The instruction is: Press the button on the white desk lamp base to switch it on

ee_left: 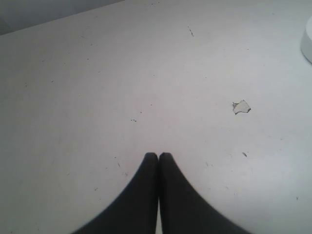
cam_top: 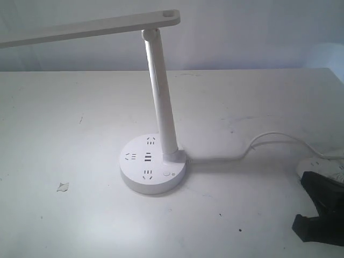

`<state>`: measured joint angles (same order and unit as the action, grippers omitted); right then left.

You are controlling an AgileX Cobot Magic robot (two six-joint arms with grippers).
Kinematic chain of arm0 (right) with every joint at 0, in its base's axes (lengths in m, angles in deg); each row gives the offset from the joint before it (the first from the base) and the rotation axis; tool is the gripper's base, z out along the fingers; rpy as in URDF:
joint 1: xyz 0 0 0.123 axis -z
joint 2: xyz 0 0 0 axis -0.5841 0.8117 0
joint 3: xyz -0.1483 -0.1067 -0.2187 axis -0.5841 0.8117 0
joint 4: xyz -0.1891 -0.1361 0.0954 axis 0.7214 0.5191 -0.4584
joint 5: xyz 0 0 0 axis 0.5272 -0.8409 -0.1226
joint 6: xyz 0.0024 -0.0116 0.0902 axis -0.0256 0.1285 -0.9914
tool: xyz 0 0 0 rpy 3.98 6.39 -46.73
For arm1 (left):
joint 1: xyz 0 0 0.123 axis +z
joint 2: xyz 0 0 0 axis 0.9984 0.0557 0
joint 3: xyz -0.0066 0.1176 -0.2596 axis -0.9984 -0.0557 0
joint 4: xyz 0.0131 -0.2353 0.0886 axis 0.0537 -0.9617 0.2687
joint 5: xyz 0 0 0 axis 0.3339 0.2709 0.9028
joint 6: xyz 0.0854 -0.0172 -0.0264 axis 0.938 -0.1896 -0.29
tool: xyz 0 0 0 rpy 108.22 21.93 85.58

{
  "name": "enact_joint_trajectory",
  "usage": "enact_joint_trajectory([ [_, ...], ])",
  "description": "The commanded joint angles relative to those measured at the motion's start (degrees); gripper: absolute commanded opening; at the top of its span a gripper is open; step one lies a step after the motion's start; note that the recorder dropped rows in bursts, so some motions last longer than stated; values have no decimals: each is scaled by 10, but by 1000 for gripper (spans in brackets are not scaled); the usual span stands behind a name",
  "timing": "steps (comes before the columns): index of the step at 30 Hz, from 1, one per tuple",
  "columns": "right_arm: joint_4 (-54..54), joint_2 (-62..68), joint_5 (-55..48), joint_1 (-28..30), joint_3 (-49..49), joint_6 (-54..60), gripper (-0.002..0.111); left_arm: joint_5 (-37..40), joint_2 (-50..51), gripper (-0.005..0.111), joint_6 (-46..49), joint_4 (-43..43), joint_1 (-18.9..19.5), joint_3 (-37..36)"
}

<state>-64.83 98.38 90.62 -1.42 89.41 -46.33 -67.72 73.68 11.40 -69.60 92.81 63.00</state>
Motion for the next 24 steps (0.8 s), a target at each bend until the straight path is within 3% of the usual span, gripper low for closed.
enact_joint_trajectory([
  [1, 0, -3, -4, -1, 4, -3, 0, -1, -3, 0, -1, -6, 1, -2],
  [9, 0, -3, -4, -2, 4, -3, 0, -1, -3, 0, -1, -6, 1, -2],
  [13, 4, -29, -1, -31, 4, -3, 0, -1, -3, 0, -1, -6, 1, -2],
  [20, 2, -52, 1, -31, 4, -3, 0, -1, -3, 0, -1, -6, 1, -2],
  [24, 2, -73, 0, -2, 4, -3, 0, -1, -3, 0, -1, -6, 1, -2],
])
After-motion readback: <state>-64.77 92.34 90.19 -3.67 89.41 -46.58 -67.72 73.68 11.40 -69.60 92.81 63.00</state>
